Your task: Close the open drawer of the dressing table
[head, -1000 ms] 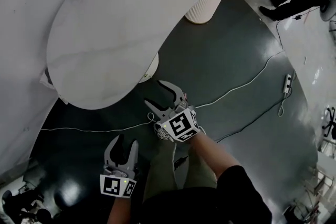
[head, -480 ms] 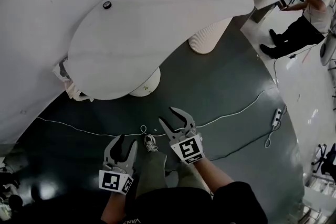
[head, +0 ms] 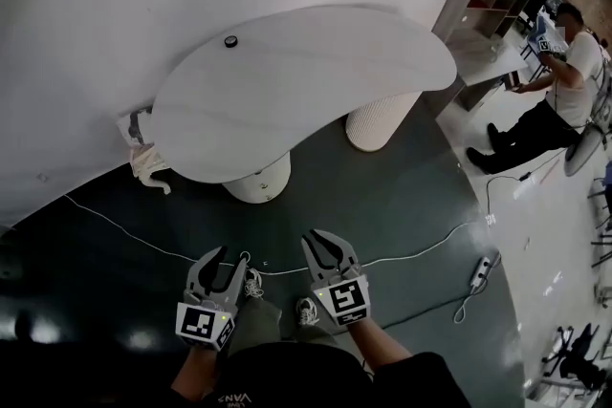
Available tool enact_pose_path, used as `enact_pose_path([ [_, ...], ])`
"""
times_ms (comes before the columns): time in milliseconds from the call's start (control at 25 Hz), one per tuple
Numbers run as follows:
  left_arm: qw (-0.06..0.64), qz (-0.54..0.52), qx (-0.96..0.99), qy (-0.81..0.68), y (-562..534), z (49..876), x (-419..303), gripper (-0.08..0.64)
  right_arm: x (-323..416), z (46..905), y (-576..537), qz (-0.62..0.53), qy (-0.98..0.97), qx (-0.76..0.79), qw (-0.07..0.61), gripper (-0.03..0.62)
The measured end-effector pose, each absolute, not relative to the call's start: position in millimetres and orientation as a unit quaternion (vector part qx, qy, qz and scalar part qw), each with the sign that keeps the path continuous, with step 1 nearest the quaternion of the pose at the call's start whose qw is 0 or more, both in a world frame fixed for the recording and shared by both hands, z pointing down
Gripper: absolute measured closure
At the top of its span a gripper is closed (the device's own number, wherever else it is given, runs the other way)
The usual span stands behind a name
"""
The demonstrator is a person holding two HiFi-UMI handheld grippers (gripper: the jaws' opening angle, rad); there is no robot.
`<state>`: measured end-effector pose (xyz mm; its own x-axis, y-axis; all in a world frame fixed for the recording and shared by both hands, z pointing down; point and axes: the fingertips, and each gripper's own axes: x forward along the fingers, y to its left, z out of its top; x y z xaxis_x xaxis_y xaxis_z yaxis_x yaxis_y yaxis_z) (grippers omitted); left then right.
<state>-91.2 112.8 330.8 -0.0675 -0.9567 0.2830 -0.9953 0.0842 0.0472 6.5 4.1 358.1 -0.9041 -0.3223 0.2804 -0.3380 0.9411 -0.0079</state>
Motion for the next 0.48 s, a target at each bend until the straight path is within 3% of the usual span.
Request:
enact_pose_path([
  [280,0.099,0.072,0.666,-0.736,124,308,-74,0.422,27,319,12,0.029,-0.98,0.157,0.115,0.586],
  [480,0.095,0.07,0.653,-0.748,138,308,-62,0.449,44,306,19,0.033,-0.984,0.141,0.106,0.588],
])
